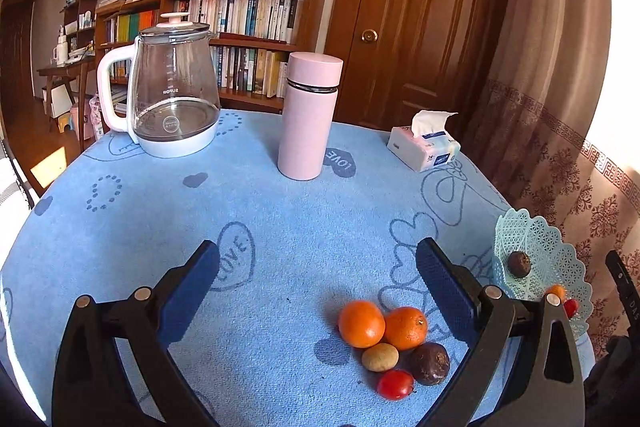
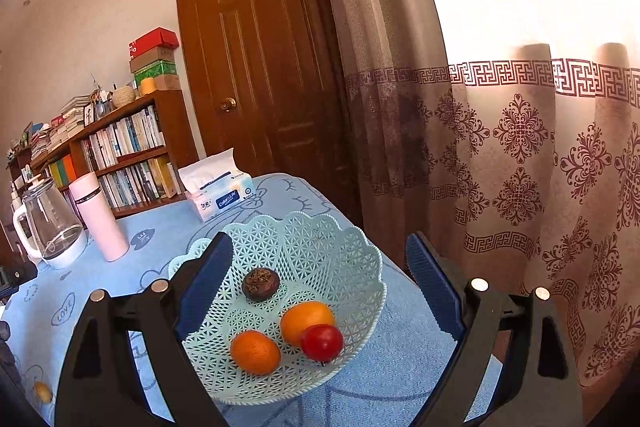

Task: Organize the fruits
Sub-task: 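Withdraw the left tool from the basket back toward the fruit pile, then grasp an orange from the pile with the left tool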

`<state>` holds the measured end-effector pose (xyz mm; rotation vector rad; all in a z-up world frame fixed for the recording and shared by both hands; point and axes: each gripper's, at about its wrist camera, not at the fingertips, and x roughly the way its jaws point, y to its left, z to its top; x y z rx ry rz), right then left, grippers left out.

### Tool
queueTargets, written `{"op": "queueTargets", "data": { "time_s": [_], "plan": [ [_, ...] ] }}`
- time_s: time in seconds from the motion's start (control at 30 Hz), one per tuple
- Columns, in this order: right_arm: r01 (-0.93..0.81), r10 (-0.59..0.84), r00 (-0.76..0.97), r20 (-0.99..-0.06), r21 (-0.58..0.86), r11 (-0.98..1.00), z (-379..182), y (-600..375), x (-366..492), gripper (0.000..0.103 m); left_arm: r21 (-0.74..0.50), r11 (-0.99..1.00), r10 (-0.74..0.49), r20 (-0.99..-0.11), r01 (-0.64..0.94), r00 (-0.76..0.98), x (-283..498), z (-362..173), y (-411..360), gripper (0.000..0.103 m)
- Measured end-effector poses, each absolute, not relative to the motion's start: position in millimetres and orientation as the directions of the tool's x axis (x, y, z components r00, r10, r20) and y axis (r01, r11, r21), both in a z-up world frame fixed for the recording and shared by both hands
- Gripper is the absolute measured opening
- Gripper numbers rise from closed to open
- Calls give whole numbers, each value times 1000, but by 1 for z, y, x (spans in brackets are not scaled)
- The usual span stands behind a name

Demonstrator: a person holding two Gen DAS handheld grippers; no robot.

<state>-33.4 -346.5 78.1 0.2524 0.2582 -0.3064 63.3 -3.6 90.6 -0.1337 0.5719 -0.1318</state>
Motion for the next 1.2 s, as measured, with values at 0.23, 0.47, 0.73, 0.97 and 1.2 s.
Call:
{"op": "queueTargets", "data": {
  "time_s": [0.23, 0.47, 0.73, 0.97, 1.2],
  "plan": [
    [324, -259, 922, -286, 207, 923, 78, -346, -32, 90, -119, 988, -152, -558, 103, 816, 66, 85, -9, 98],
    [306, -241, 925, -294, 200, 931, 77, -339, -26, 90, -125, 984, -178, -596, 129, 783, 70, 76, -5, 97],
    [294, -232, 926, -298, 187, 937, 75, -337, -23, 90, -114, 982, -187, -621, 148, 761, 73, 70, -9, 96],
    [262, -209, 934, -289, 160, 952, 76, -328, -23, 90, -98, 974, -216, -659, 202, 721, 73, 57, -19, 84],
    [249, -195, 937, -290, 159, 955, 77, -326, -25, 90, -120, 959, -265, -703, 258, 660, 77, 43, -26, 70]
  ]
}}
